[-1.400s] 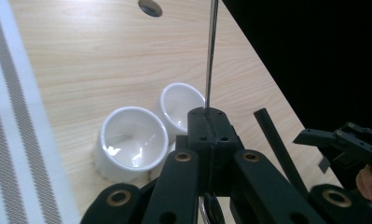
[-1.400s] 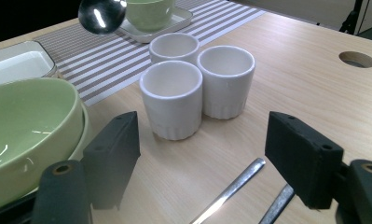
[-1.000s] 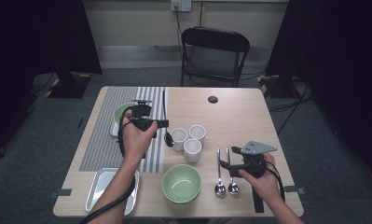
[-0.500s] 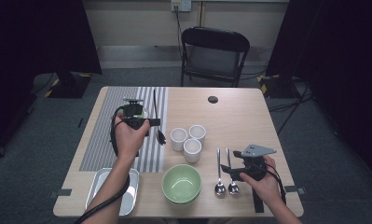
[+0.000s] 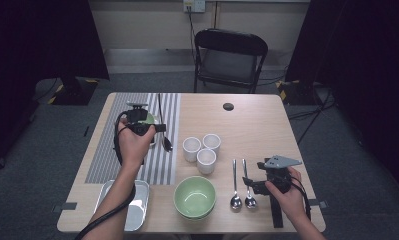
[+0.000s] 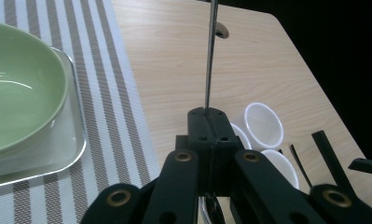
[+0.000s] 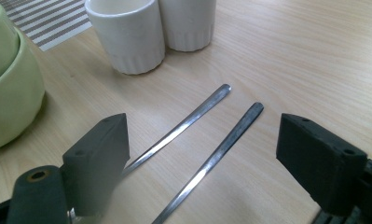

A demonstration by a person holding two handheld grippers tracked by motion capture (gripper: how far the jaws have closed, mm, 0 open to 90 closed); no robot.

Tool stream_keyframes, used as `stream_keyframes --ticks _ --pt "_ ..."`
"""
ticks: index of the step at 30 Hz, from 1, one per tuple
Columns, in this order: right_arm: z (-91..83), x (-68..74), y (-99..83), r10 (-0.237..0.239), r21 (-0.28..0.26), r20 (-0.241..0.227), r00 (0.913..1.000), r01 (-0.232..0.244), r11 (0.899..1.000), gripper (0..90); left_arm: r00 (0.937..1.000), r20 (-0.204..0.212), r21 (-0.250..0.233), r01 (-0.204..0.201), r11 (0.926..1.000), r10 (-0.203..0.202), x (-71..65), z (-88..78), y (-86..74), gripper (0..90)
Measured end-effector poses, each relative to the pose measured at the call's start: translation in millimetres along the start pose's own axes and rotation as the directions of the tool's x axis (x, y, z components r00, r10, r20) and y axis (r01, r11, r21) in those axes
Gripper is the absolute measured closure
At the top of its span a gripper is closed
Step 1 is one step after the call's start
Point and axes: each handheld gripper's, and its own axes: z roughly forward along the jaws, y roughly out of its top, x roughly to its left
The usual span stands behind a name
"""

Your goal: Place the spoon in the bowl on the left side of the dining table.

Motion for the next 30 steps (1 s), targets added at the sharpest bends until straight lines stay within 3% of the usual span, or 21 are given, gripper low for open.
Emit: stream_keyframes --ticks 19,30 --pt "-2.3 -5.5 -5.5 0.005 0.004 0.001 1.0000 -0.005 1.000 16.6 0.9982 -0.050 -0.008 0.034 0.9994 -0.034 29.0 0.7 7.1 90.0" --pt "-1.2 -7.2 -7.1 0.004 0.008 -0.001 1.0000 -0.004 1.000 16.8 0.9969 -0.068 -0.020 0.038 0.9991 -0.040 35.0 -2.8 14.1 90.0"
